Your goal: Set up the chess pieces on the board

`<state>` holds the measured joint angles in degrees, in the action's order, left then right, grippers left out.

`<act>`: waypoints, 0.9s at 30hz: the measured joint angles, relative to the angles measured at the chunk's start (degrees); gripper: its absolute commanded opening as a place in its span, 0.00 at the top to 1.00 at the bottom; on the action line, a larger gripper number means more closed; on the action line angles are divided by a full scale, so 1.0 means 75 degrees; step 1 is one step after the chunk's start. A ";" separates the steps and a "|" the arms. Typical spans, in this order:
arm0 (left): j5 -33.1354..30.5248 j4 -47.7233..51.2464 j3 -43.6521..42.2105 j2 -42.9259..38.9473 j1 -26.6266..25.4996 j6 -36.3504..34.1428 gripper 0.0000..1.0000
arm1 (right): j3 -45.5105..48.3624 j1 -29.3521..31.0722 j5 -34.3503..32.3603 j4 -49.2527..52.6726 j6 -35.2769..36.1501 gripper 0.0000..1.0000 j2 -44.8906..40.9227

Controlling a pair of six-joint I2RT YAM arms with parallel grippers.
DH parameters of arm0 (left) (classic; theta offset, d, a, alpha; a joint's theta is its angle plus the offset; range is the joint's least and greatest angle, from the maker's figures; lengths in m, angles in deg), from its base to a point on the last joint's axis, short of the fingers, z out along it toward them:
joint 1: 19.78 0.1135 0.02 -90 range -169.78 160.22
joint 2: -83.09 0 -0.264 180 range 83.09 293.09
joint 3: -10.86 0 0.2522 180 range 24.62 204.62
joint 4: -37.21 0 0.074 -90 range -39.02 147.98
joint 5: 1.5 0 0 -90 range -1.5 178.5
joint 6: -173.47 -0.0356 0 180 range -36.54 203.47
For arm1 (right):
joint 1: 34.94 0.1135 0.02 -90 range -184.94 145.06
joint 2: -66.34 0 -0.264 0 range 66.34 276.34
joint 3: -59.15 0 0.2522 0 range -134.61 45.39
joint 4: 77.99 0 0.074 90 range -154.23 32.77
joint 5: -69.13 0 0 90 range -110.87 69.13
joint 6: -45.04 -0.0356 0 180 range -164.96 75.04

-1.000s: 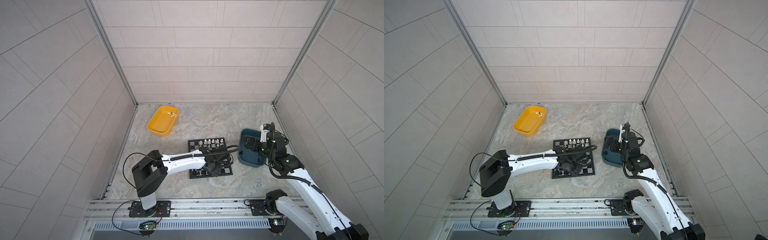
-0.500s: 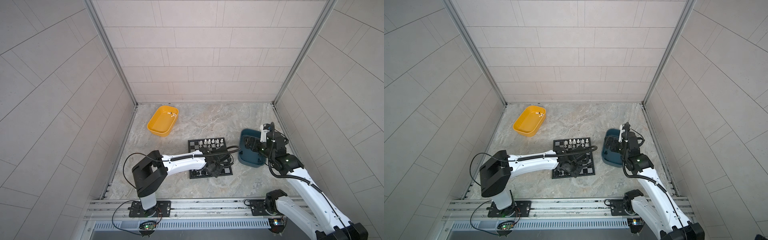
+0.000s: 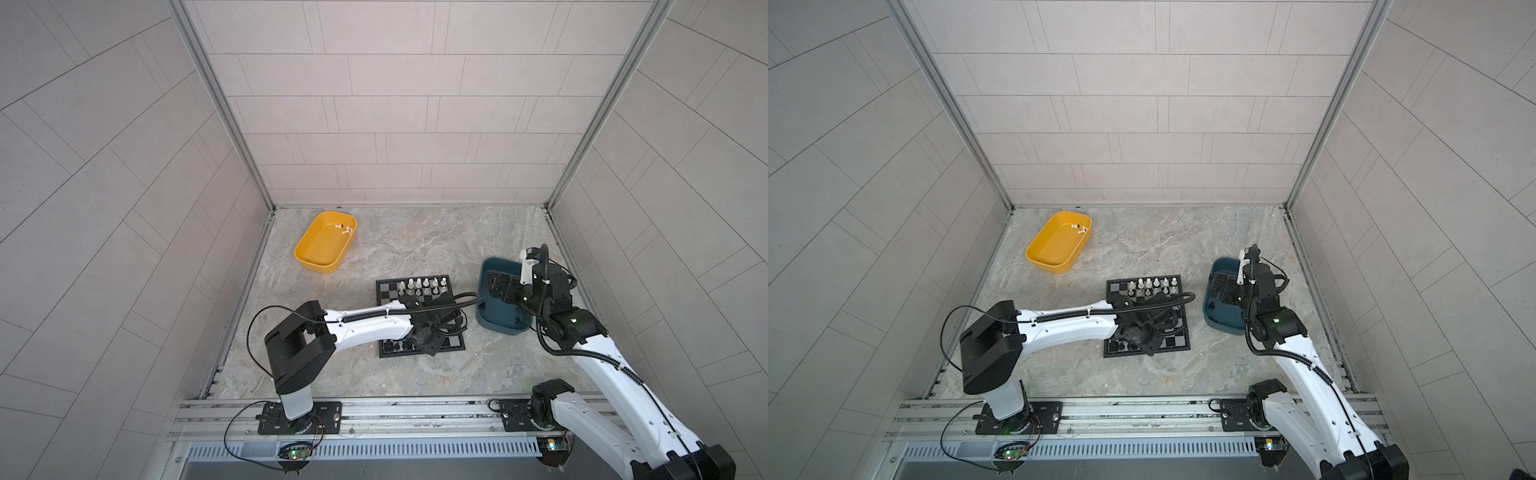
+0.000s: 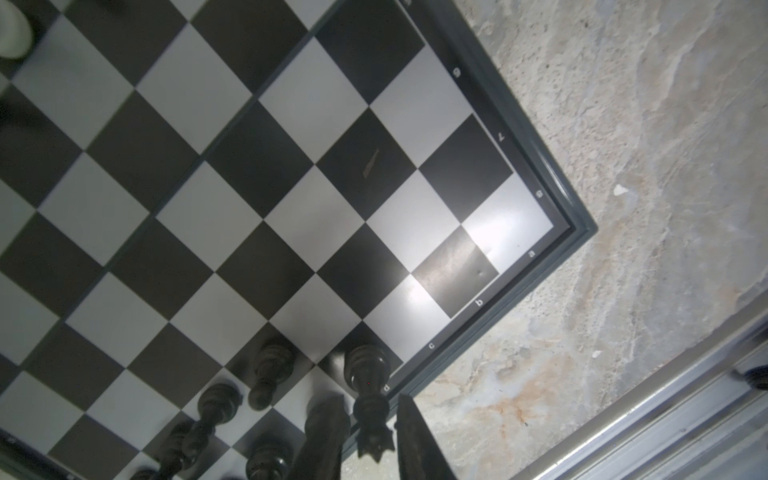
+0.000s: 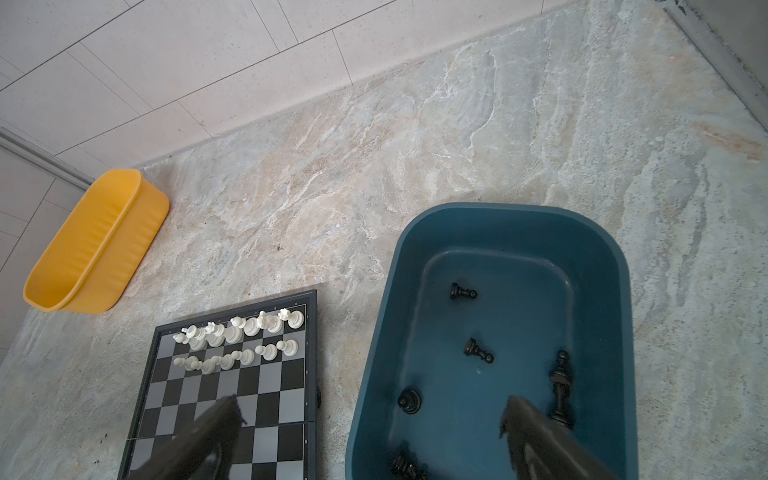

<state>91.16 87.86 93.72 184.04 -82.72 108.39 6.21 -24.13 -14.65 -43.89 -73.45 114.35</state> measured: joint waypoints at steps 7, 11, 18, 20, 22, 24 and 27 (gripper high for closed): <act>0.0035 0.0035 0.0137 0.0070 0.0000 -0.0044 0.65 | 0.0000 0.0000 -0.0003 0.0006 0.0023 0.00 0.0000; 0.0032 0.0055 0.0256 0.0102 0.0000 -0.0061 0.60 | 0.0000 0.0000 -0.0003 0.0006 0.0026 0.00 0.0000; -0.0076 0.0166 0.0493 0.0128 0.0000 -0.0079 0.51 | -0.0003 0.0000 -0.0003 0.0009 0.0058 0.00 0.0000; -0.0172 0.0178 0.0516 0.0087 0.0000 -0.0087 0.48 | -0.0003 0.0000 0.0000 0.0012 0.0064 0.00 0.0000; -0.0289 0.0242 0.0507 -0.0038 0.0000 -0.0105 0.47 | -0.0003 0.0000 0.0000 0.0012 0.0085 0.01 0.0000; -0.0411 0.0230 0.0341 -0.0350 0.0003 -0.0122 0.47 | -0.0003 0.0000 0.0006 0.0012 0.0102 0.01 0.0000; -0.0539 0.0312 -0.0131 -0.1102 0.0000 -0.0125 0.50 | -0.0003 0.0000 0.0047 0.0012 0.0122 0.01 0.0000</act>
<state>87.12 90.20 92.74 175.77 -82.72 107.45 6.19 -24.13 -14.30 -43.80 -72.54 114.35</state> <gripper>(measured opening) 0.521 0.991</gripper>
